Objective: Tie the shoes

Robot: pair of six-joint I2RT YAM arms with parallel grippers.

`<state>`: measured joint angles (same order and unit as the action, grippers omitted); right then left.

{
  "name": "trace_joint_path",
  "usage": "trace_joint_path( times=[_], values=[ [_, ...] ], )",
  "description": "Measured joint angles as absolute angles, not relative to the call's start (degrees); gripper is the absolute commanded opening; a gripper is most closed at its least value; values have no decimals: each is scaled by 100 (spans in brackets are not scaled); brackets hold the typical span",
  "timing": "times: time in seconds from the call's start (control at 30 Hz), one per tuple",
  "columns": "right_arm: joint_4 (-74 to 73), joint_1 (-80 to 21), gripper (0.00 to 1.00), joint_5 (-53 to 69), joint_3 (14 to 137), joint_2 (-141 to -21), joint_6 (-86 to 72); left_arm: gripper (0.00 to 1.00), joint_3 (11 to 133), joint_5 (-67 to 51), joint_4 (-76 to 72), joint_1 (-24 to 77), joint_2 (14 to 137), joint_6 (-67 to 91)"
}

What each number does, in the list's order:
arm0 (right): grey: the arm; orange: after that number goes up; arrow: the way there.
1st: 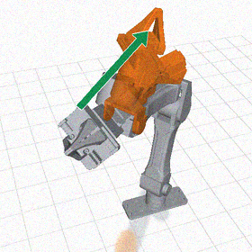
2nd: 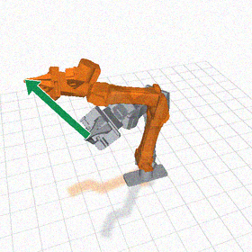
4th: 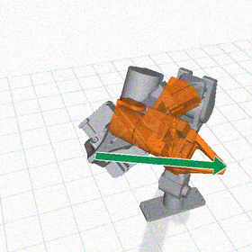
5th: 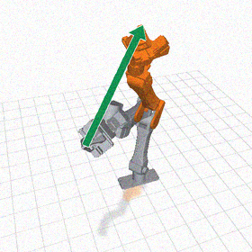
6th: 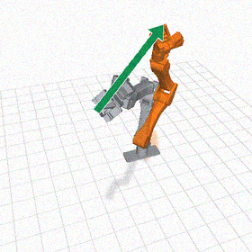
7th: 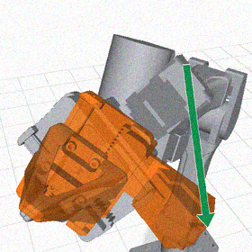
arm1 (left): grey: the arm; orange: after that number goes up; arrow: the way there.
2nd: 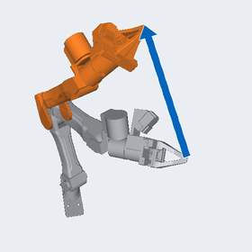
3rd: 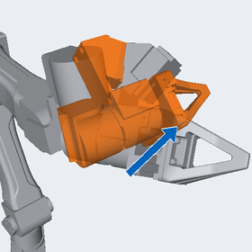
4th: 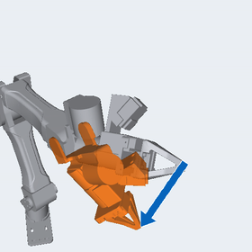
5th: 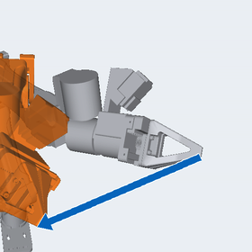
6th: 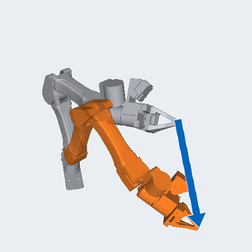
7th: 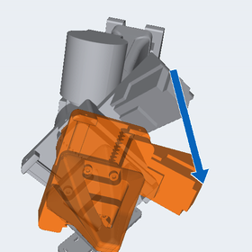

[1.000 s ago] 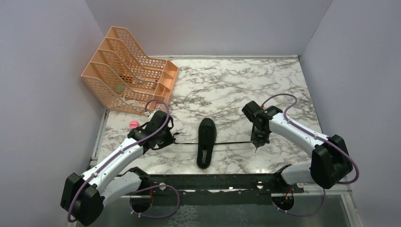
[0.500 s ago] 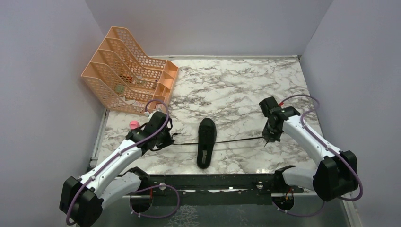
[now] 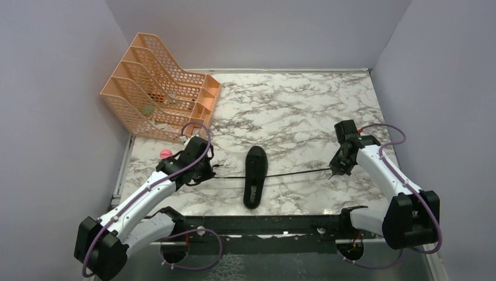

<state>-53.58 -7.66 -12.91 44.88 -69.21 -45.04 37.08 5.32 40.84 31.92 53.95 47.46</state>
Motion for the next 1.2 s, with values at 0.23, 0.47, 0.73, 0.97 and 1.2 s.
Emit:
trace_joint_path(
  times=[0.23,0.47,0.73,0.97,1.2],
  values=[
    [-4875,-797,28,-696,4547,-6919,-3826,18,3712,513,4051,3181,5457,4504],
    [-4873,-1149,70,311,5159,-6713,-2674,75,3990,222,4018,3181,5406,4355],
    [-4768,-2036,75,2067,5723,-7225,-1756,73,4602,-215,4056,3129,6088,4744],
    [-4565,-2921,75,2781,5492,-7695,-1234,45,4580,-770,3647,3118,6466,4993],
    [-4331,-2967,76,2921,5677,-7837,-974,41,4121,-1295,3301,3242,6477,3614]
  ],
)
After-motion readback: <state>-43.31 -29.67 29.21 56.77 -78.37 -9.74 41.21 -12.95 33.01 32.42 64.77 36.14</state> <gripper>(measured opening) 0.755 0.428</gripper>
